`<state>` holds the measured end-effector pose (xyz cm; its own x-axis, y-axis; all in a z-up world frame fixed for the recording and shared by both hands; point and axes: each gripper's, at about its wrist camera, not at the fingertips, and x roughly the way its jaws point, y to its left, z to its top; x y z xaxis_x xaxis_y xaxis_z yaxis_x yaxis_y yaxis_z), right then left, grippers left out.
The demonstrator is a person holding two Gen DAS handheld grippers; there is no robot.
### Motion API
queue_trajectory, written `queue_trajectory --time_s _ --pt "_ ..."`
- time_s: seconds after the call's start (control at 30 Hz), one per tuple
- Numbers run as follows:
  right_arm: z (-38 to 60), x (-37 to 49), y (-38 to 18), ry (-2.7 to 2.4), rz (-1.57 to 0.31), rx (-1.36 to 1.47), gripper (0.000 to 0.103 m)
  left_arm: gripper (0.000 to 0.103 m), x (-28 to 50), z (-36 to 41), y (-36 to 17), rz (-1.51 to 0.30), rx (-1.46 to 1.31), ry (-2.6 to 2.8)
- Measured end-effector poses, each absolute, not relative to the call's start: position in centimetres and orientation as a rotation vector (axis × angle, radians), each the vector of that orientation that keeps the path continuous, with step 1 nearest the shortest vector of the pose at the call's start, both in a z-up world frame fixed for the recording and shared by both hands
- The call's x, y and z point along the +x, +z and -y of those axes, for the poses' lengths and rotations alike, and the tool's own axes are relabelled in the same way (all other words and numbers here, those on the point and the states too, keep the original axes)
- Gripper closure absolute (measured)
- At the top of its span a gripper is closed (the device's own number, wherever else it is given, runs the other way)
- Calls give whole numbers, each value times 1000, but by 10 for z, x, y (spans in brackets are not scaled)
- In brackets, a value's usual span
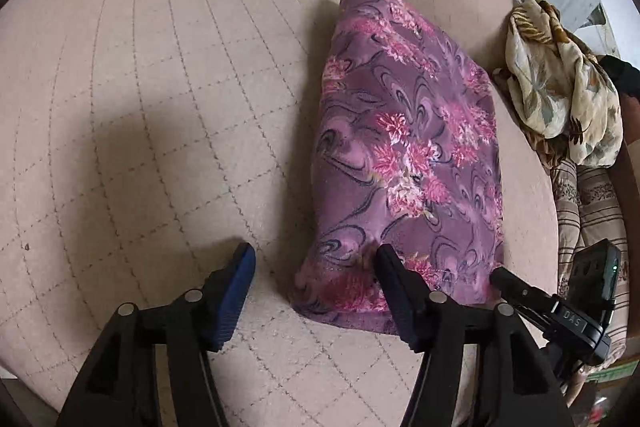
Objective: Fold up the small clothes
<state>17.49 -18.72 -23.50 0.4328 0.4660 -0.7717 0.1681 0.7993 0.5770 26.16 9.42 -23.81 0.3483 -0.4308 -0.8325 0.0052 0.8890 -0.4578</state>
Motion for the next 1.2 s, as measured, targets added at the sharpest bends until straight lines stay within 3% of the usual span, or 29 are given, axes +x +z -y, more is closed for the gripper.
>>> queue_trajectory --time_s 0.03,0.07,0.1,0.13,0.3,0.47,0.67,0.7,0.73,0.77,0.8,0.83,1.07,1.13,1.2 --pt "188 174 -237 197 -1121 657 73 60 260 -94 -238 -1185 -434 -310" --pt "189 173 -237 198 -1114 663 78 72 259 -93 -240 -1186 -458 -343" --pt "190 171 -235 191 -1114 649 96 82 257 -93 -241 -1186 -455 -338" --pt "189 171 -235 189 -1118 634 97 90 254 -95 -239 -1175 -453 -321" --pt "199 159 -198 161 -995 618 97 93 229 -96 -222 -1086 -407 -300" --pt "186 170 -230 87 -1102 507 97 93 234 -91 -226 -1099 -365 -264" --pt "184 169 -233 105 -1107 457 94 76 237 -104 -229 -1146 -398 -256" --pt "187 168 -230 116 -1105 479 87 67 237 -108 -228 -1141 -411 -264" --pt "193 166 -225 126 -1097 518 70 54 235 -112 -226 -1127 -433 -274" --pt "201 162 -220 124 -1070 555 57 46 234 -118 -222 -1105 -458 -268" --pt "207 159 -216 110 -1048 577 36 35 235 -117 -221 -1096 -466 -258" --pt "213 155 -214 88 -1029 602 34 34 235 -119 -220 -1087 -480 -247" --pt "208 162 -235 152 -1092 663 40 35 244 -111 -241 -1174 -503 -287" --pt "201 166 -234 135 -1103 616 67 35 244 -110 -242 -1166 -494 -279" --pt "193 168 -239 120 -1129 566 73 36 243 -104 -240 -1157 -463 -284"
